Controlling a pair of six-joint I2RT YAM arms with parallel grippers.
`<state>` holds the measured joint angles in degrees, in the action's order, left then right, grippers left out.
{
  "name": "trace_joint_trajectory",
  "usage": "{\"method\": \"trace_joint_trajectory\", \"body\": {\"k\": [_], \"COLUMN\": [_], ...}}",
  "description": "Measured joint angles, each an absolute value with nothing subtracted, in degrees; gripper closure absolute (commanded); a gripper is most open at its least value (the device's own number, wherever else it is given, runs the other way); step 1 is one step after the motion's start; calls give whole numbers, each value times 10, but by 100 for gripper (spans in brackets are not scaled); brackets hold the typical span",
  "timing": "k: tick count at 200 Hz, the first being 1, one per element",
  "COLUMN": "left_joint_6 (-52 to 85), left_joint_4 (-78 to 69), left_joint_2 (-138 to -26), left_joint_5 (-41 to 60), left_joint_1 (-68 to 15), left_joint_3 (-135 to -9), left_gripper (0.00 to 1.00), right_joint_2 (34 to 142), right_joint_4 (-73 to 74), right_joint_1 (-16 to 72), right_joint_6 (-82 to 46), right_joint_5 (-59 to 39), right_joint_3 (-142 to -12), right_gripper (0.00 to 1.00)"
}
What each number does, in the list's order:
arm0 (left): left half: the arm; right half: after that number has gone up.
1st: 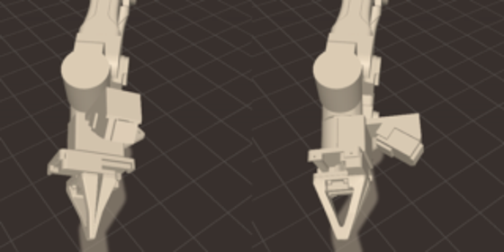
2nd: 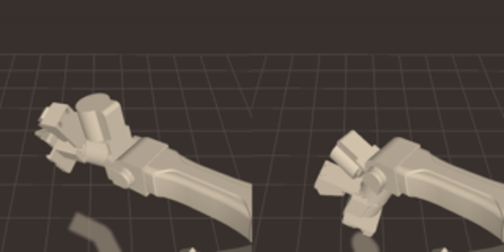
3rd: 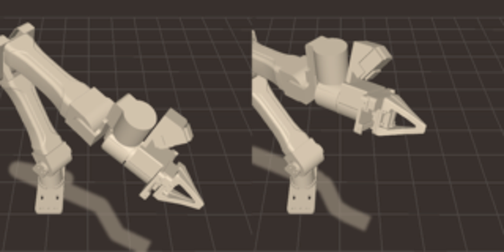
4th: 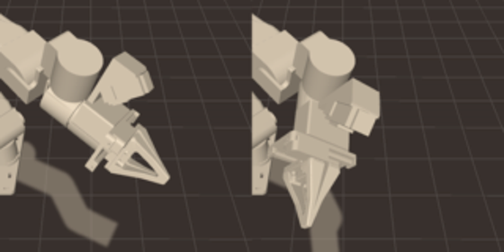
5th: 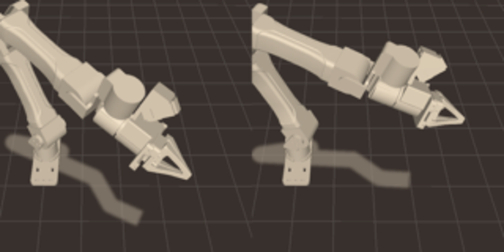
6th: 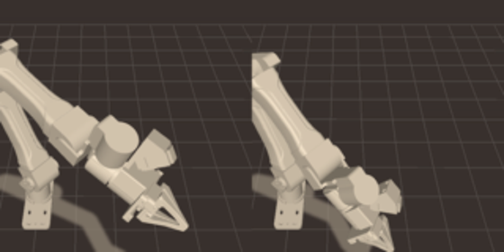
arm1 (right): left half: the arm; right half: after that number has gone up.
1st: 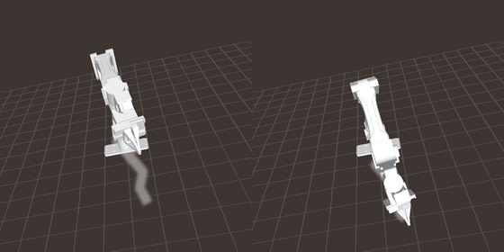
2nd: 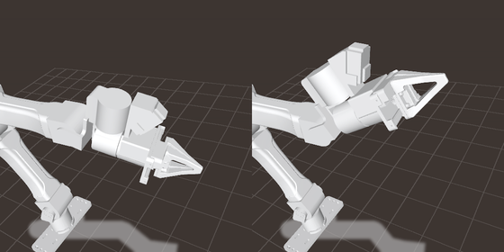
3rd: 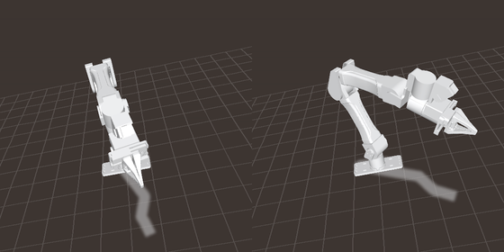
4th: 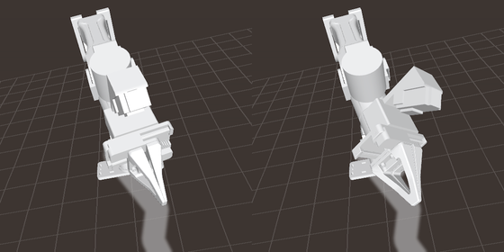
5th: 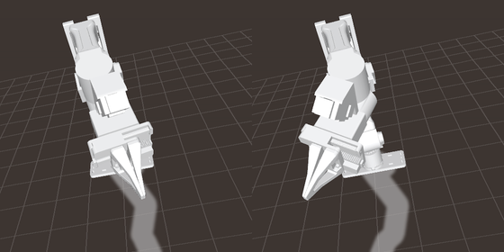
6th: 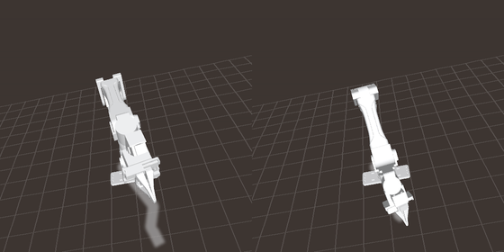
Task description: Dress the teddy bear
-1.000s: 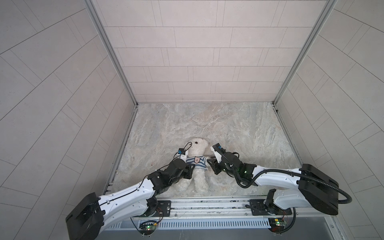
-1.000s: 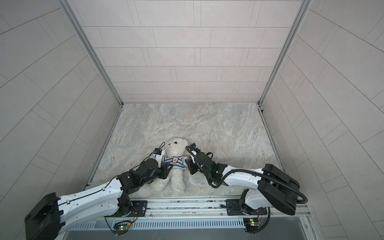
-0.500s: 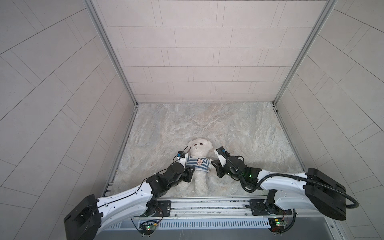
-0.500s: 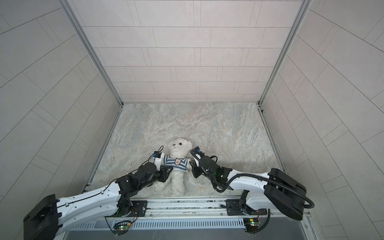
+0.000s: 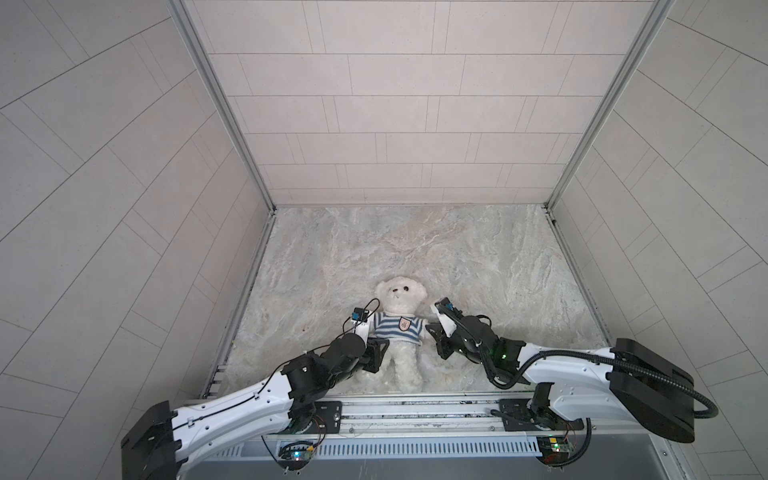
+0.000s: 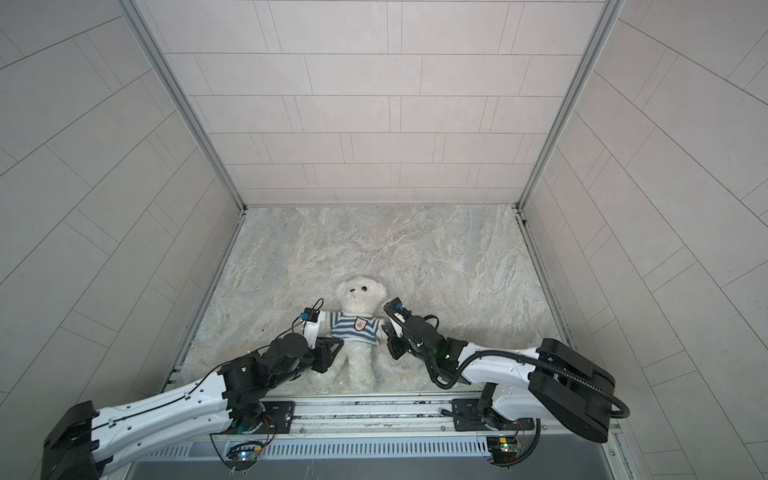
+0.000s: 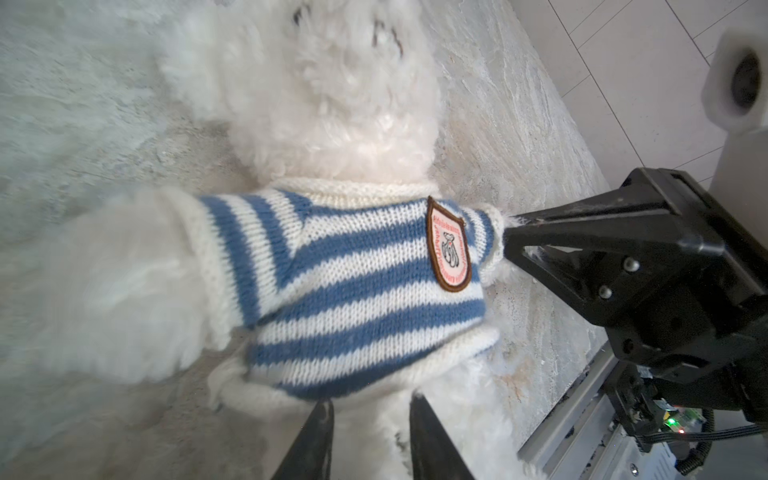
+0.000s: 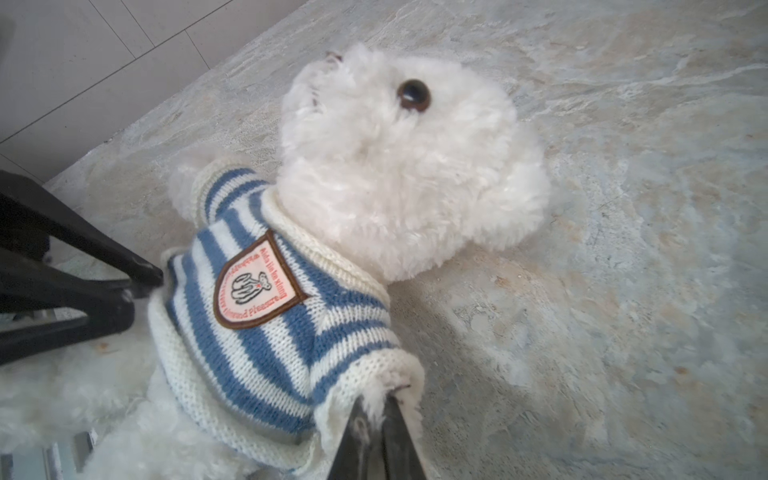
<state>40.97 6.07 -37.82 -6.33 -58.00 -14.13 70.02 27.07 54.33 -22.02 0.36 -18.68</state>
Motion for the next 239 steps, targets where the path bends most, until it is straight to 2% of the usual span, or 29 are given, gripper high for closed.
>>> {"method": "trace_joint_trajectory", "body": {"k": [58, 103, 150, 239], "left_joint_6": [367, 351, 351, 352], "left_joint_4": [93, 50, 36, 74], "left_joint_2": [-424, -558, -646, -688], "left_joint_5": [-79, -38, -34, -131], "left_joint_1": [-554, -539, -585, -666], "left_joint_3": [-241, -284, -304, -313], "left_gripper": [64, 58, 59, 60], "right_joint_2": [677, 677, 677, 666], "right_joint_4": [285, 288, 293, 296], "right_joint_1": [543, 543, 543, 543], "right_joint_6": [-207, -203, -204, -218], "right_joint_5": [11, 20, 25, 31], "right_joint_3": [-168, -167, -163, -138], "right_gripper": [93, 93, 93, 94]}}
